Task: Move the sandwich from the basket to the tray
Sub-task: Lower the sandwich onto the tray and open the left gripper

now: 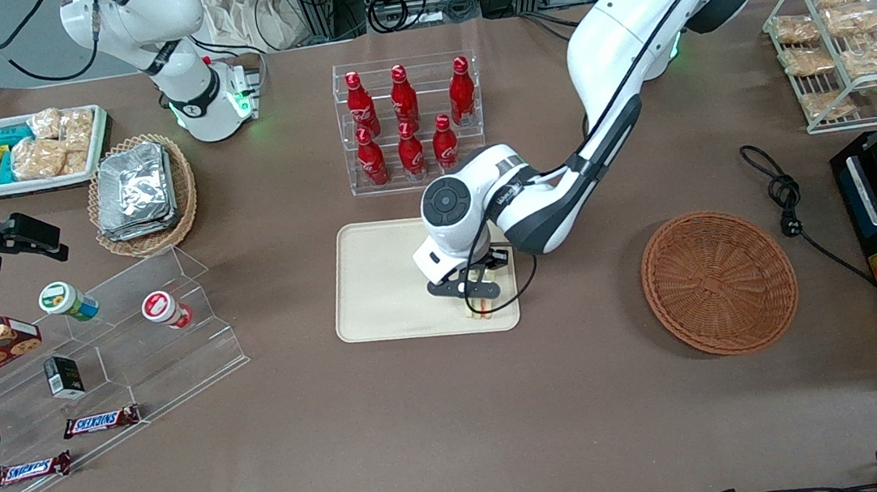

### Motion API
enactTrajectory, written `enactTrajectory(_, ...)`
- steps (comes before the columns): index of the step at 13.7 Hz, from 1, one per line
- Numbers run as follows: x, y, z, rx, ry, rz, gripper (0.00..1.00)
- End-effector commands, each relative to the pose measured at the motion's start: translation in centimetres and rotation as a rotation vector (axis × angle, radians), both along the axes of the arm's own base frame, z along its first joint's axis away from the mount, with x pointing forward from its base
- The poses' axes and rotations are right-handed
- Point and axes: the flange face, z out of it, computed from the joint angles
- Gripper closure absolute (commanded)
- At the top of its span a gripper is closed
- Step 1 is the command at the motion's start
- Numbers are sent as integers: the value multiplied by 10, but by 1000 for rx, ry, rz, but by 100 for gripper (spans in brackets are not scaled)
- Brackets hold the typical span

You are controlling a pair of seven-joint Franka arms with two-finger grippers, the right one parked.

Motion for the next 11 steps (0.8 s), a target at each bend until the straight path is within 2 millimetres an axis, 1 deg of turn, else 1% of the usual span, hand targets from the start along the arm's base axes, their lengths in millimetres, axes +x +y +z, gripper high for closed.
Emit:
enactTrajectory(1, 7, -3, 5, -8, -27, 8, 0)
enactTrajectory(3, 12, -7, 9, -56, -58, 15, 0)
enactTrajectory(5, 13, -7, 10, -62, -78, 73, 0)
enactTrajectory(8, 14, -8, 15, -67, -86, 81, 0)
enactTrajectory(9, 15, -8, 20, -70, -93, 84, 0)
enactTrajectory(10, 16, -8, 32, -75, -107, 99, 0)
enactTrajectory(11, 19, -7, 56, -85, -141, 128, 0)
